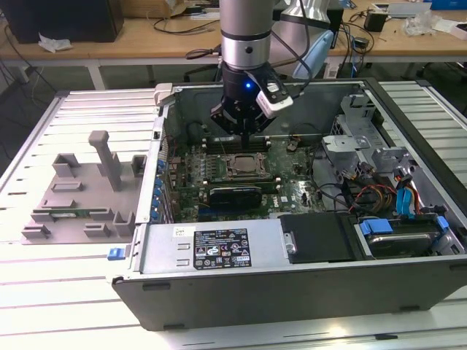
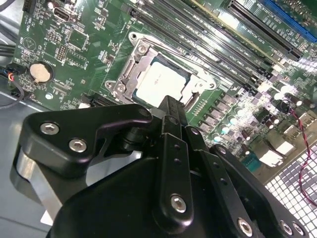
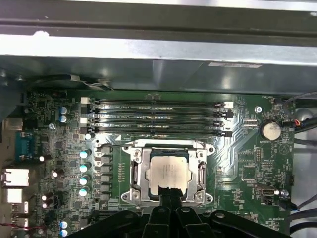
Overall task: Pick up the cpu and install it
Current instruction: 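Close the cpu cover, then install the first cpu locking lever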
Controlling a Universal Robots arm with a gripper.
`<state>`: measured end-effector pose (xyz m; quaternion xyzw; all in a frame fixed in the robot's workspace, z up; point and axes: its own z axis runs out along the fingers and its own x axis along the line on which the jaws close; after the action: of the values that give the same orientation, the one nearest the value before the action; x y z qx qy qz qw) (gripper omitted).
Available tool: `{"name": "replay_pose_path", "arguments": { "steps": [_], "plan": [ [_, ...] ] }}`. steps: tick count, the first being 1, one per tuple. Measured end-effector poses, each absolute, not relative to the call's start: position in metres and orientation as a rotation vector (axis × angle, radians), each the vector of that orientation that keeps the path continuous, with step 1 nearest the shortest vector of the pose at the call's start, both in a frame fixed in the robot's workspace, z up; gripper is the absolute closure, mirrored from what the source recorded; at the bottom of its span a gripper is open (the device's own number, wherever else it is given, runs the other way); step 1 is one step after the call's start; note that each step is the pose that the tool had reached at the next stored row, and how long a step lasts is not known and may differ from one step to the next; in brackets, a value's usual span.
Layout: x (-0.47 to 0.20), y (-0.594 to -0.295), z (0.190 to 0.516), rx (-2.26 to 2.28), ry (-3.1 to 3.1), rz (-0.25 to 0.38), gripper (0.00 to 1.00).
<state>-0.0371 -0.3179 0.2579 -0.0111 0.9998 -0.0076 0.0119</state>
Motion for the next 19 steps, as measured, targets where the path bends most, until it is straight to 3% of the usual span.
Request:
{"name": "replay_pose_path", "arguments": {
  "steps": [19],
  "plan": [
    [-0.057, -0.318, 0.258, -0.035, 3.117, -0.024, 0.89]
  ]
}}
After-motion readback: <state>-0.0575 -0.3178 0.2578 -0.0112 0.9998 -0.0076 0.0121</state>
